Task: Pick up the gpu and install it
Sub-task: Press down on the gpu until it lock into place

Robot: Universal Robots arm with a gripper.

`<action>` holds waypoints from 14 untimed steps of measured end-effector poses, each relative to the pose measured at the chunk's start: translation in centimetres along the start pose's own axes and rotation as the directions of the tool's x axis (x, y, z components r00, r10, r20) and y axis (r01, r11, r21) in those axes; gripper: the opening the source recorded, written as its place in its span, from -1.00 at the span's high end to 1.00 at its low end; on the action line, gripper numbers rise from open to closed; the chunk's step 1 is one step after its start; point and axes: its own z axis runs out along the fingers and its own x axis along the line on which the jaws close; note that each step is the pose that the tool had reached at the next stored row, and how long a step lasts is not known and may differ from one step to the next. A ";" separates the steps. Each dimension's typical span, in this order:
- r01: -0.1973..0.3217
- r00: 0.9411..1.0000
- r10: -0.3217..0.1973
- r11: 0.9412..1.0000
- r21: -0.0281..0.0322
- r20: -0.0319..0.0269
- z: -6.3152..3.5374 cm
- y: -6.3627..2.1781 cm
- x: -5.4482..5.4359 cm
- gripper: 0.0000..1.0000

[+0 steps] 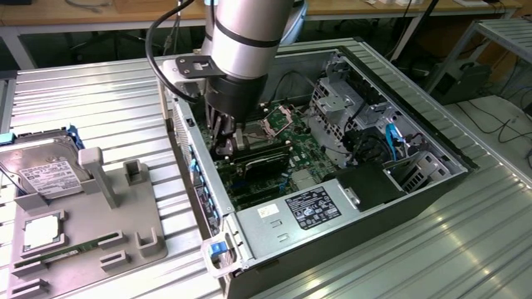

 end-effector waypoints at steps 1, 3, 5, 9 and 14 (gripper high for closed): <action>0.000 1.000 0.000 1.000 0.003 -0.001 0.02 -0.04 0.0 0.79; 0.001 1.000 -0.001 1.000 0.010 -0.001 0.08 -0.12 0.0 0.79; 0.002 1.000 -0.002 1.000 0.016 -0.003 0.14 -0.25 0.0 0.79; 0.003 1.000 -0.002 1.000 0.030 -0.018 0.21 -0.35 0.0 0.79; 0.005 0.999 -0.003 0.999 0.039 -0.033 0.43 -0.51 -0.2 0.79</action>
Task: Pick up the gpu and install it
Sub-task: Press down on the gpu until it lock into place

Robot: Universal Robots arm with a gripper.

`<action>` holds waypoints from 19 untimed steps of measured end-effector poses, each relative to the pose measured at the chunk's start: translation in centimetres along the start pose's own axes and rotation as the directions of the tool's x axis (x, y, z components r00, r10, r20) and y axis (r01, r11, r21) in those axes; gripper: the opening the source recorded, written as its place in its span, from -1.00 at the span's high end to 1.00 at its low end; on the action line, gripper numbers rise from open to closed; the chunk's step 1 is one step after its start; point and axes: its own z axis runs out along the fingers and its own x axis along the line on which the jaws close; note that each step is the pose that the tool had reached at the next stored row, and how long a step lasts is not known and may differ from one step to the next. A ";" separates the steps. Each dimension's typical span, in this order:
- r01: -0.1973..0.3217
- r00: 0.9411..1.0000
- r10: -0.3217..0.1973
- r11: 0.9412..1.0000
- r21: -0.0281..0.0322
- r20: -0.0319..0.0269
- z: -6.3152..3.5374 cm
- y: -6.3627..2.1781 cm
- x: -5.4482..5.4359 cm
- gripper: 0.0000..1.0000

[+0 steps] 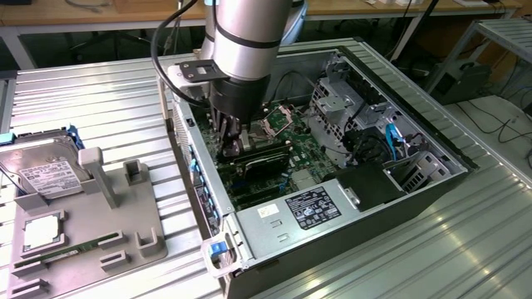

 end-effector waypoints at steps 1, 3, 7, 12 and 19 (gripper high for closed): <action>0.000 1.000 0.000 1.000 0.001 -0.001 0.08 -0.03 -0.1 0.79; 0.001 1.000 -0.001 1.000 0.002 -0.003 0.30 -0.10 -0.2 0.79; 0.001 1.000 -0.001 1.000 0.011 -0.004 0.53 -0.31 -0.2 0.79; 0.003 1.000 -0.003 0.999 0.045 -0.005 0.79 -0.35 -0.2 0.79; 0.003 1.000 -0.002 0.999 0.046 -0.009 1.56 -0.42 -0.2 0.79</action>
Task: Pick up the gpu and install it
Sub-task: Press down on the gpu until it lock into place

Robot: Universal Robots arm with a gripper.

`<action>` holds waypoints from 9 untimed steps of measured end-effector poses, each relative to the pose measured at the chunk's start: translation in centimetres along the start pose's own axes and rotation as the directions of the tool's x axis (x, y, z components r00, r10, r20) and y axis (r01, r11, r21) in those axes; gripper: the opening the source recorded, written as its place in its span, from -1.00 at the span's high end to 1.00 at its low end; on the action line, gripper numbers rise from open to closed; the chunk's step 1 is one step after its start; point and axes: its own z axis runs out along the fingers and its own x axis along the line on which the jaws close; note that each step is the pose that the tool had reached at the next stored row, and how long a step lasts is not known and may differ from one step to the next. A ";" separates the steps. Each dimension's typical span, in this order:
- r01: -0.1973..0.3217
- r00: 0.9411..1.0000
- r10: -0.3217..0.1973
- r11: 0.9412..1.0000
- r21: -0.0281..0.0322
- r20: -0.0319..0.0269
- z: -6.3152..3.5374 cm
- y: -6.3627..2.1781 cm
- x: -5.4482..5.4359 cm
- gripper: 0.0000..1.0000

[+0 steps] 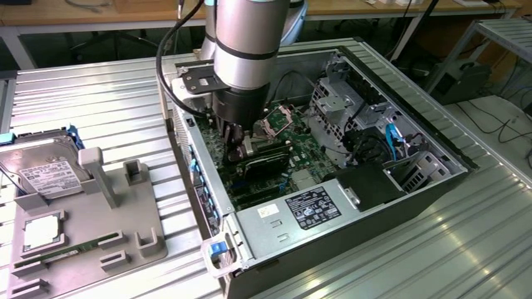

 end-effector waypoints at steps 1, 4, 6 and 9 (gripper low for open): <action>0.000 1.000 0.000 1.000 0.000 0.000 0.13 -0.01 0.0 0.79; 0.000 1.000 0.000 1.000 0.000 -0.002 0.44 -0.02 0.0 0.79; 0.000 1.000 0.000 1.000 -0.001 -0.002 0.72 -0.03 0.0 0.79; 0.000 1.000 0.000 1.000 0.000 -0.002 0.82 -0.04 0.0 0.79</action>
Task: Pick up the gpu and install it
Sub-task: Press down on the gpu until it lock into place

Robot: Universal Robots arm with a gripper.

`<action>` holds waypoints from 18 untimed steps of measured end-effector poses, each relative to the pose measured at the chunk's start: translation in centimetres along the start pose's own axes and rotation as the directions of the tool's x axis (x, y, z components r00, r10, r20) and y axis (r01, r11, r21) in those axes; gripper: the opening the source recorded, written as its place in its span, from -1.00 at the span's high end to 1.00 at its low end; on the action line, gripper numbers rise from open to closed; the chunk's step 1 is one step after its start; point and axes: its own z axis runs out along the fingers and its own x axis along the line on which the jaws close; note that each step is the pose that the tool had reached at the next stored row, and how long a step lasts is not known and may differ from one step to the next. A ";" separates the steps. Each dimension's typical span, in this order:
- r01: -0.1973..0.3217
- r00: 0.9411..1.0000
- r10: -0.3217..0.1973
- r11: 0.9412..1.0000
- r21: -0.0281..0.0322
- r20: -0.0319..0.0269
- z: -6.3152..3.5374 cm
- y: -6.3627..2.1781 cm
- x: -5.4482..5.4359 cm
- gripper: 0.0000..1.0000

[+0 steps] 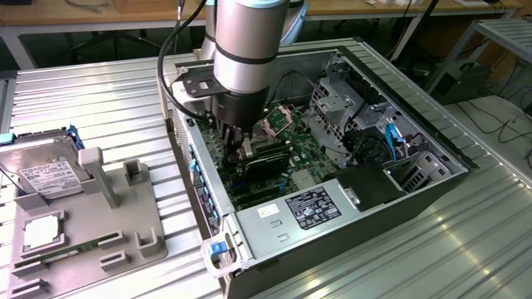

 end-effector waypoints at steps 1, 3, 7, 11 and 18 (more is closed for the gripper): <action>0.000 1.000 0.000 1.000 0.001 0.001 -0.09 0.00 0.0 0.79; 0.000 1.000 0.000 1.000 0.002 0.001 -0.69 0.02 0.0 0.79; 0.000 1.000 0.000 1.000 0.003 0.000 -1.92 0.08 0.0 0.79; 0.000 1.000 0.000 1.000 0.006 0.000 -2.29 0.10 0.1 0.79; 0.000 1.000 0.000 1.000 0.006 0.000 -2.30 0.10 0.1 0.79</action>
